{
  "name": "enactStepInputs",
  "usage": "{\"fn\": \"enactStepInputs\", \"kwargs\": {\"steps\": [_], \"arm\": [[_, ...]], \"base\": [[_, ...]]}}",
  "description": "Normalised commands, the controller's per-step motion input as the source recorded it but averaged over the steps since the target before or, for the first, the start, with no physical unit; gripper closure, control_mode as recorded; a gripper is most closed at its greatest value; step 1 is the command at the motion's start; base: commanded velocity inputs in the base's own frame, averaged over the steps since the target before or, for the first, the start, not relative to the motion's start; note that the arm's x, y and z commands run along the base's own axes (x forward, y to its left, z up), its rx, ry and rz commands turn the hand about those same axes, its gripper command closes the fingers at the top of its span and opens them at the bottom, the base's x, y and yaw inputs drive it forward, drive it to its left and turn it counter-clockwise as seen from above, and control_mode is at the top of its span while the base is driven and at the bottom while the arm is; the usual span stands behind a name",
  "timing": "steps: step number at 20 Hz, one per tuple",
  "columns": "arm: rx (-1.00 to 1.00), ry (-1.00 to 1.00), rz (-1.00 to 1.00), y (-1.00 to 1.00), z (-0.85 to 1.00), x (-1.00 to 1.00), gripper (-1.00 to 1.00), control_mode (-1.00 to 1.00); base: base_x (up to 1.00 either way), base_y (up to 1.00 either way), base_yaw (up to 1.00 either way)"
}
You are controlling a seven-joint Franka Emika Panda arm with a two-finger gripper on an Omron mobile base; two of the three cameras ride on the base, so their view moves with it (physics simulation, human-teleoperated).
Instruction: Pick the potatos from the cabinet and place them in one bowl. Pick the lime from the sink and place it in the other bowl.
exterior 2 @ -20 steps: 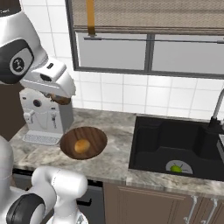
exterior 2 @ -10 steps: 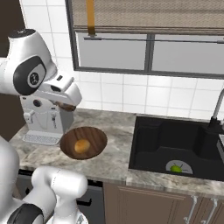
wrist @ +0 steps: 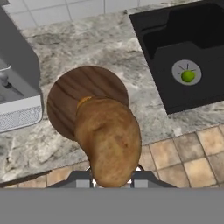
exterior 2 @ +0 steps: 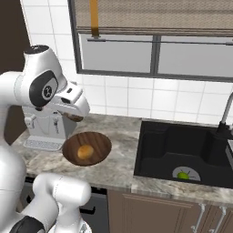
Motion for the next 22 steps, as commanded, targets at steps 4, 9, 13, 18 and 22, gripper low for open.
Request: {"fn": "enactStepInputs", "kwargs": {"steps": [4,9,13,18,22], "arm": [[0.0,0.13,0.0,0.0,-0.29,0.25,1.0,-1.0],[0.0,0.14,0.0,0.0,-0.34,0.27,1.0,-1.0],[0.0,0.12,0.0,0.0,-0.46,0.27,1.0,-1.0],[0.0,0.09,0.0,0.0,-0.52,0.29,1.0,-1.0],[0.0,0.05,0.0,0.0,-0.51,0.34,1.0,-1.0]], "base": [[0.0,0.0,0.0],[0.0,0.0,0.0],[0.0,0.0,0.0],[0.0,0.0,0.0],[0.0,0.0,0.0]]}}
